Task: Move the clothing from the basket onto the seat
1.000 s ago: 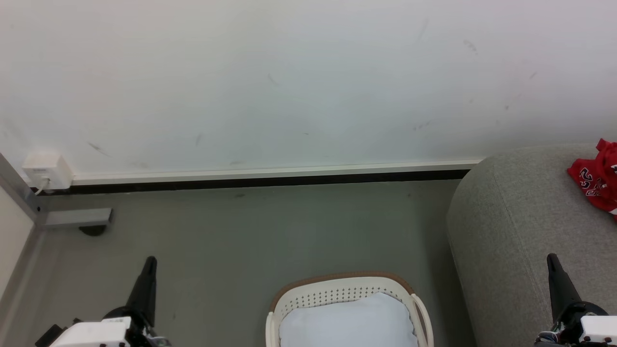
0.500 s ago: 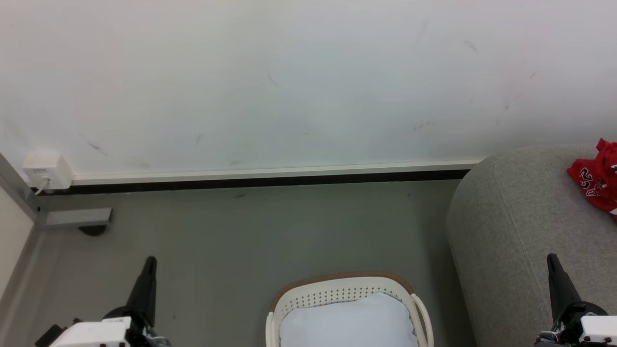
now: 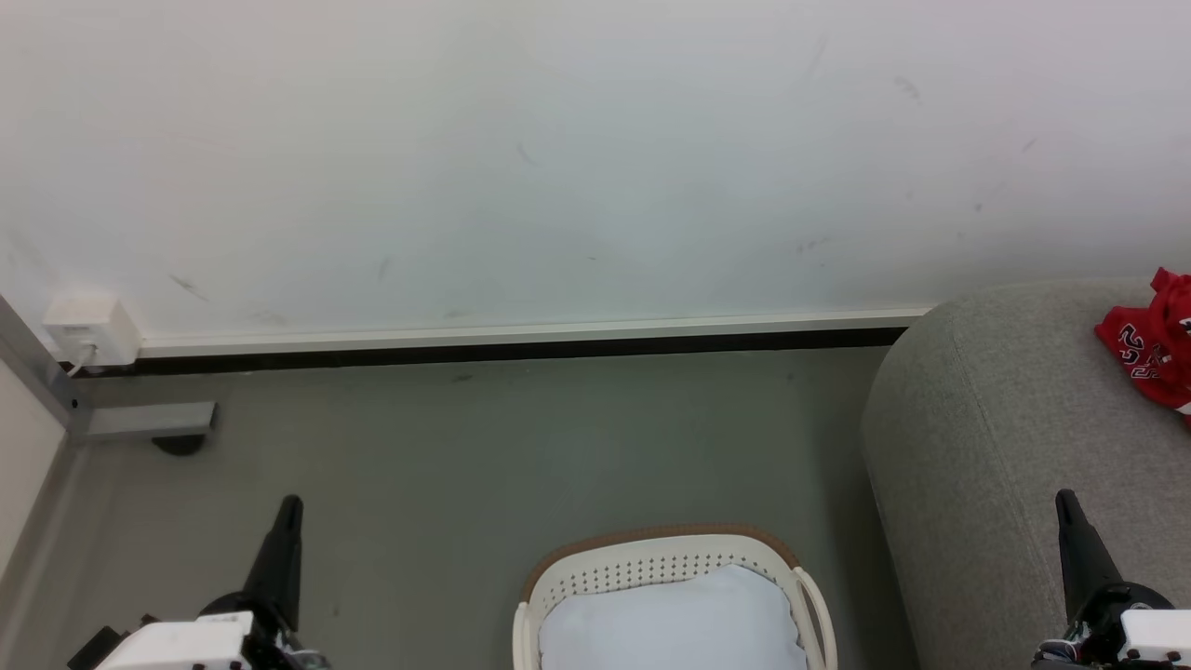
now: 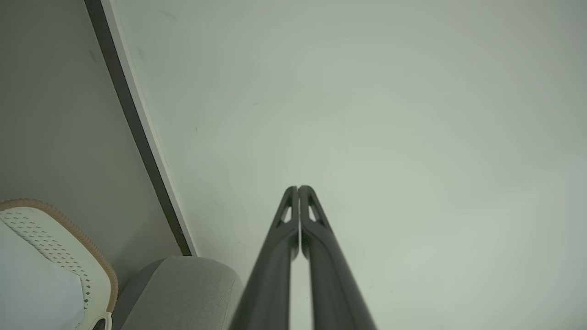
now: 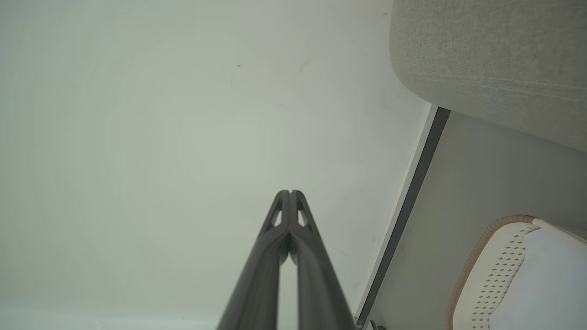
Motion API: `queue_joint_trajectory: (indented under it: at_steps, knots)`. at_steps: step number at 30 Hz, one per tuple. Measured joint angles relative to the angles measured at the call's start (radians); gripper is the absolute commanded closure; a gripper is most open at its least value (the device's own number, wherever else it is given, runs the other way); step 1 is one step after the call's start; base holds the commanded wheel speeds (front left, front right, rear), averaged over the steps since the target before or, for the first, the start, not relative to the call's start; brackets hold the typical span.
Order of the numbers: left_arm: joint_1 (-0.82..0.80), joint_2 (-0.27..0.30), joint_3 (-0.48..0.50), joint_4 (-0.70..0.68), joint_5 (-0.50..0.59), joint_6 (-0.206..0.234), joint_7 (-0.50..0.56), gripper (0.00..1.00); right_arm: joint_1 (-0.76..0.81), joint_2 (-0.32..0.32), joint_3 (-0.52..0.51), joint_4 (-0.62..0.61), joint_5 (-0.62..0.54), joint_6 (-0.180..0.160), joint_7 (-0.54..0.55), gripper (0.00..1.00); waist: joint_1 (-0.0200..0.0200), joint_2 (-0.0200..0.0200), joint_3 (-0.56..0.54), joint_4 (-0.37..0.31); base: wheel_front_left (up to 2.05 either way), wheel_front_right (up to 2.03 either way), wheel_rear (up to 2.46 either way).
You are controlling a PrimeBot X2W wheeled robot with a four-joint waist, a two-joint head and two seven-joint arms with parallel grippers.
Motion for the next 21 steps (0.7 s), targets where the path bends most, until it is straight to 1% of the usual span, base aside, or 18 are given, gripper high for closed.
queue_joint_trajectory:
  at_steps: [21]
  knots:
    - [0.0, 0.0, 0.0, 0.0, 0.0, 0.0, 0.0, 1.0, 0.0, 0.0, 0.0, 0.0, 0.0, 0.0, 0.0, 1.0, 0.0, 0.0, 0.0, 0.0, 0.0, 0.0, 0.0]
